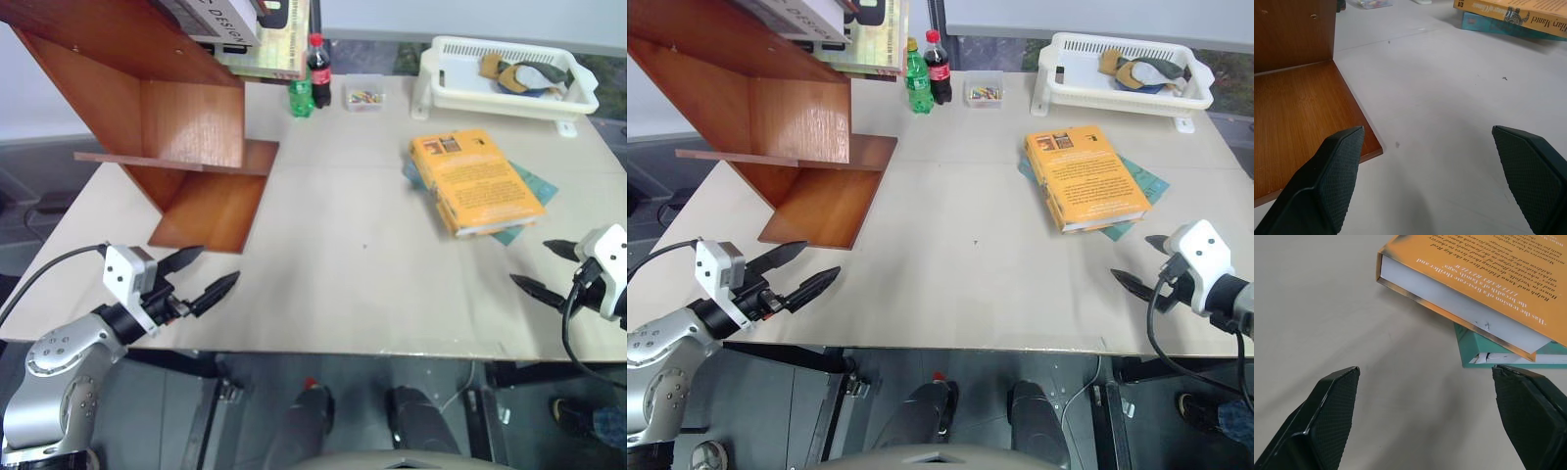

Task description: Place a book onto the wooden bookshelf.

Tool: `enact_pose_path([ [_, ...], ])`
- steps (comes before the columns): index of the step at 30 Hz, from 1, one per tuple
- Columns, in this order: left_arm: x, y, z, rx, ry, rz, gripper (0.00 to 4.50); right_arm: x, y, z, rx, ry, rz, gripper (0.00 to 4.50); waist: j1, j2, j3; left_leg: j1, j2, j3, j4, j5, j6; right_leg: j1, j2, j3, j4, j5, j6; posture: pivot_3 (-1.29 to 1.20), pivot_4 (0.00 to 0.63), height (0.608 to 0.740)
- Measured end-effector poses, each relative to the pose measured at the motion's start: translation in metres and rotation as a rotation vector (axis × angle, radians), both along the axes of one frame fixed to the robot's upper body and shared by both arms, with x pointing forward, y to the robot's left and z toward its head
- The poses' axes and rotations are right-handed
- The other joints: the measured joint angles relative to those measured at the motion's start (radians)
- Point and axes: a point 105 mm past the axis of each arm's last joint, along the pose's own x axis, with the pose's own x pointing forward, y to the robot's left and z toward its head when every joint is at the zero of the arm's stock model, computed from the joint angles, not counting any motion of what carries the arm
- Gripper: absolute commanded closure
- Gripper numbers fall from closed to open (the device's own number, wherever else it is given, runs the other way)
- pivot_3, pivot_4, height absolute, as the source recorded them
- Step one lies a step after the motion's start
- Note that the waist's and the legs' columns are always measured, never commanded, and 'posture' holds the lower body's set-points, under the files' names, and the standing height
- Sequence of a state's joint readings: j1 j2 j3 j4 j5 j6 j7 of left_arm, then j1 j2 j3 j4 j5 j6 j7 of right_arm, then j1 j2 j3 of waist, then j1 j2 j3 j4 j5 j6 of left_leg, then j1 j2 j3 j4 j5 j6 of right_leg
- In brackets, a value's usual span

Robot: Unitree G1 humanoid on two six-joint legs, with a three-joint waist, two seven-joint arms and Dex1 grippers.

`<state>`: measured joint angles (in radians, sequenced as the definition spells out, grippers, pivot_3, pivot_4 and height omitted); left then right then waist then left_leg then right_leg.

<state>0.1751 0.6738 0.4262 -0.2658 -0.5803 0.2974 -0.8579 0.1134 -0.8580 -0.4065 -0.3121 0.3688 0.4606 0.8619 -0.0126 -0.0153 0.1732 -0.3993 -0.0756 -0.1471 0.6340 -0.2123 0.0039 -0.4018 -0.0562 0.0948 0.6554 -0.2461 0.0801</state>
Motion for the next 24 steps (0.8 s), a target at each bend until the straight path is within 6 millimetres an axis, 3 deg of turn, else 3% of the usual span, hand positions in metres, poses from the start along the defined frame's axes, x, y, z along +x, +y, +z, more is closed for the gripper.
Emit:
enact_pose_path([
  [3,0.0,0.0,0.0,-0.001,0.002,-0.002,0.0,0.0,0.0,0.0,0.001,0.001,-0.002,0.06,0.0,0.0,0.0,0.0,0.0,0.0,0.0,0.0,0.0,0.0,0.0,0.0,0.0,0.0,0.0,0.0,0.15,0.74],
  [8,0.002,-0.019,0.014,-0.024,-0.028,-0.079,0.0,0.006,0.004,0.007,-0.019,-0.036,-0.012,0.06,0.0,-0.001,0.001,0.0,0.0,0.0,0.0,0.0,0.0,0.0,0.0,0.0,0.0,0.0,0.0,0.0,0.15,0.74],
  [13,0.005,-0.035,0.015,-0.04,-0.023,-0.136,0.0,0.008,0.005,0.004,-0.029,-0.021,-0.03,0.06,0.001,-0.001,0.002,0.0,0.0,0.0,0.0,0.0,0.0,0.0,0.0,-0.001,-0.001,0.0,0.0,0.0,0.15,0.74],
  [19,0.014,-0.072,0.024,-0.084,-0.061,-0.261,0.0,0.02,0.005,0.024,-0.009,-0.095,-0.054,0.06,0.0,-0.002,0.002,0.0,0.0,0.002,0.0,0.0,0.0,0.0,0.0,-0.002,-0.001,0.0,0.0,0.0,0.15,0.74],
  [24,0.024,-0.105,0.03,-0.142,-0.095,-0.336,0.0,0.036,-0.011,0.026,0.062,-0.116,-0.176,0.06,0.002,-0.002,0.003,-0.001,-0.001,0.002,0.0,0.0,0.0,0.0,0.002,-0.003,-0.001,0.003,0.003,0.0,0.15,0.74],
])
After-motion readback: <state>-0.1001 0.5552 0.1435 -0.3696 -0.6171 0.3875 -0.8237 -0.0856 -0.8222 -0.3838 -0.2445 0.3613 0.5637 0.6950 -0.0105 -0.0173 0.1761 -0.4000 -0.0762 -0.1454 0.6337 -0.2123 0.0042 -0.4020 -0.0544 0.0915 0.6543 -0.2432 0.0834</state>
